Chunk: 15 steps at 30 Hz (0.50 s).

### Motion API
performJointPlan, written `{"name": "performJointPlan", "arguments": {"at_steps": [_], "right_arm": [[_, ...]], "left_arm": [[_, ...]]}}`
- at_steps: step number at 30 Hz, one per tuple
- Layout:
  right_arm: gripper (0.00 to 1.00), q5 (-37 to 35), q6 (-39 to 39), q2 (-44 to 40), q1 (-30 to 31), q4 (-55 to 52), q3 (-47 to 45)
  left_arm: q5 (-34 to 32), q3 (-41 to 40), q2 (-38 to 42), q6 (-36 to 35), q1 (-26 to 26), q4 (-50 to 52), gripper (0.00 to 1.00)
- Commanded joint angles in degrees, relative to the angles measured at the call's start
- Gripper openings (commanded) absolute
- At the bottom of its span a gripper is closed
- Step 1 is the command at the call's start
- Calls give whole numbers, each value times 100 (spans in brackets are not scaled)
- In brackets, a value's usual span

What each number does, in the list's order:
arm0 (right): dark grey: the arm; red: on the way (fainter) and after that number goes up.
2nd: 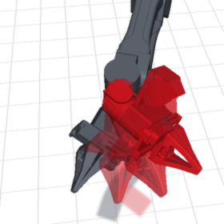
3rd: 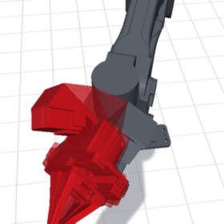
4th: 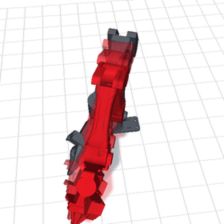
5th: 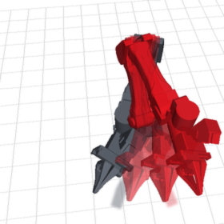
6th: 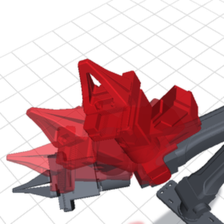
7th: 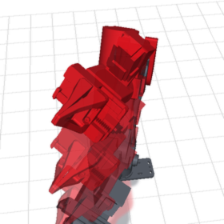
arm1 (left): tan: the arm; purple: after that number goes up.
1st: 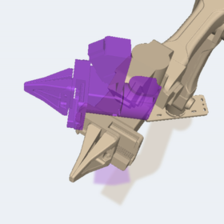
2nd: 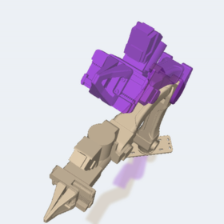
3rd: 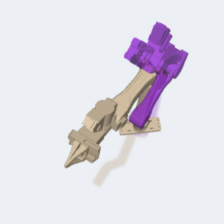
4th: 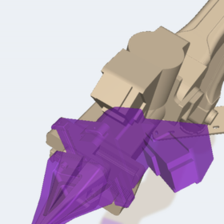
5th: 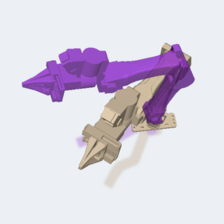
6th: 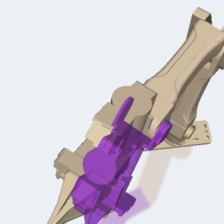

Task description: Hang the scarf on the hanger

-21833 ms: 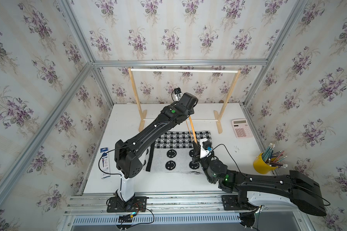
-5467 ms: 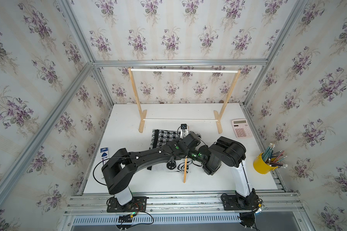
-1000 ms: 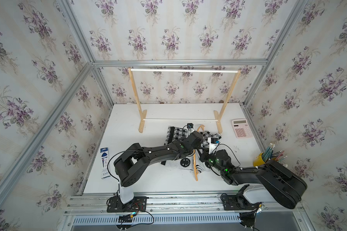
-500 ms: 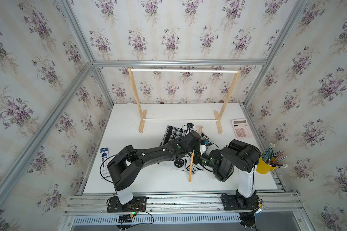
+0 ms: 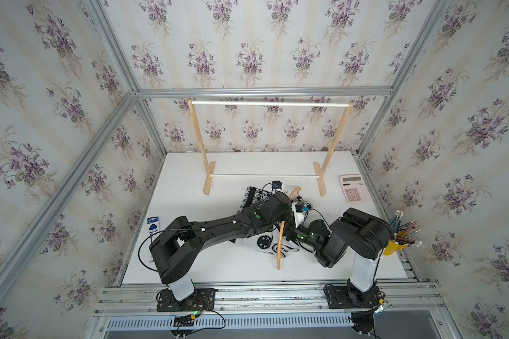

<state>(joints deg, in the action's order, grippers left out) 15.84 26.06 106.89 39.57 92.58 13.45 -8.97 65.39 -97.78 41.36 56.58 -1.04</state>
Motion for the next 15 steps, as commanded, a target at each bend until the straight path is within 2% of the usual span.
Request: {"name": "performJointPlan", "arguments": {"at_steps": [1, 9, 15], "right_arm": [[43, 19, -315, -155, 23, 1009, 15], [42, 304, -422, 529, 40, 544, 927], [44, 172, -735, 347, 165, -274, 1014]], "left_arm": [[194, -4, -27, 273, -53, -583, 0], [573, -80, -181, 501, -120, -924, 0], [733, 2, -184, 491, -155, -958, 0]]}}
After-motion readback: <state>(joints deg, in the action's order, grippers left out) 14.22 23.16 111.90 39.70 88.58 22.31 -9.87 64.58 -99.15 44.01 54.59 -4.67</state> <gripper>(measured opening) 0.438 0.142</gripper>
